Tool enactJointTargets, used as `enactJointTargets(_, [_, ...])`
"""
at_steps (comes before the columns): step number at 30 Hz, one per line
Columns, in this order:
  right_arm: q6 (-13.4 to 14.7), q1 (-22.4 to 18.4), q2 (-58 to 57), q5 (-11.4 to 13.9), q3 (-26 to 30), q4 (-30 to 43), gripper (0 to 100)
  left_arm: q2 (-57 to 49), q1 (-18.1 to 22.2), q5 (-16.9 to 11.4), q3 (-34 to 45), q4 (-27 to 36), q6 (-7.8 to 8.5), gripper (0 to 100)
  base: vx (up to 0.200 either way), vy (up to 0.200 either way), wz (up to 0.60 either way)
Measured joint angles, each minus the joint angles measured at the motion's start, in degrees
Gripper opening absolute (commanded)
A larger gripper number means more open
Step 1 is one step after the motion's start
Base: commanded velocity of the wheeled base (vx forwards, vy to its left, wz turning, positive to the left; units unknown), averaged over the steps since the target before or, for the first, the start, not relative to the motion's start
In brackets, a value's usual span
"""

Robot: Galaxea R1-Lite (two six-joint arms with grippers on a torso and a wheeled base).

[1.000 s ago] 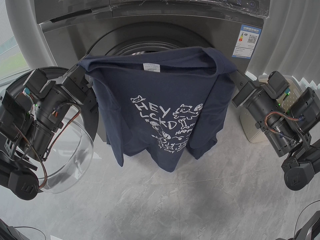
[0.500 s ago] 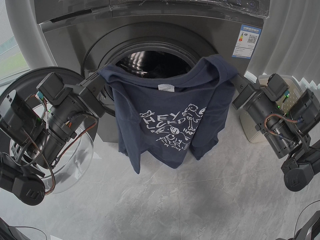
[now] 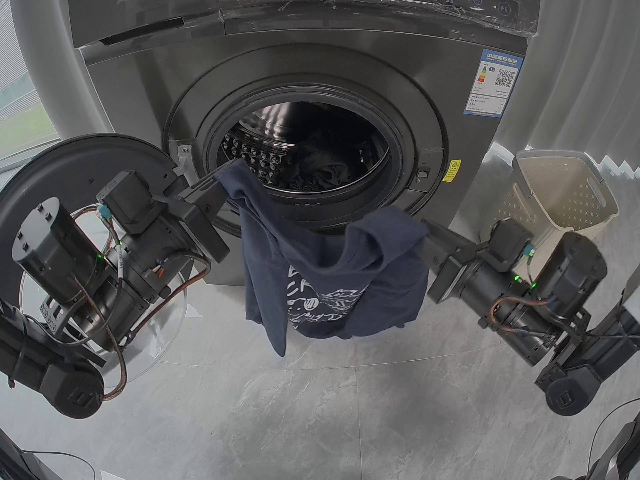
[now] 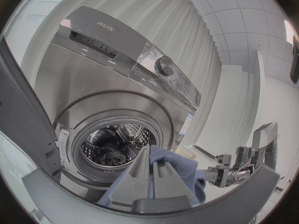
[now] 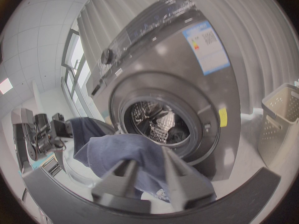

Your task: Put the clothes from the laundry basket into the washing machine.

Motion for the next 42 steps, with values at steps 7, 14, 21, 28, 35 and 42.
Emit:
enactJointTargets(7, [-0.4, 1.7, 8.5, 0.6, 0.5, 0.0, 100, 1.9, -0.7, 0.4, 0.6, -1.3, 0.09, 0, 0.0, 0.0, 0.0])
enactJointTargets(14, [-1.1, 4.1, 15.9, 0.8, -4.1, 0.0, 100, 2.6, -2.2, 0.5, 1.8, -2.7, 0.06, 0, 0.0, 0.0, 0.0])
enactJointTargets(21, [-1.6, 4.8, 21.8, 1.0, -11.3, 0.0, 100, 2.5, -3.5, 0.5, 3.0, -3.0, 0.5, 0, 0.0, 0.0, 0.0])
enactJointTargets(28, [-1.7, 6.1, 25.4, 2.3, -16.0, 0.0, 100, 2.2, -3.8, 0.1, 3.5, -2.9, 0.71, 0, 0.0, 0.0, 0.0])
enactJointTargets(35, [-1.7, 8.3, 27.2, 2.5, -16.9, 0.0, 100, 2.1, -3.8, 0.1, 3.2, -2.9, 0.71, 0, 0.0, 0.0, 0.0])
enactJointTargets(42, [-1.4, 8.5, 25.4, 2.3, -14.3, 0.0, 100, 2.1, -3.5, 0.2, 2.9, -2.9, 0.66, 0, 0.0, 0.0, 0.0])
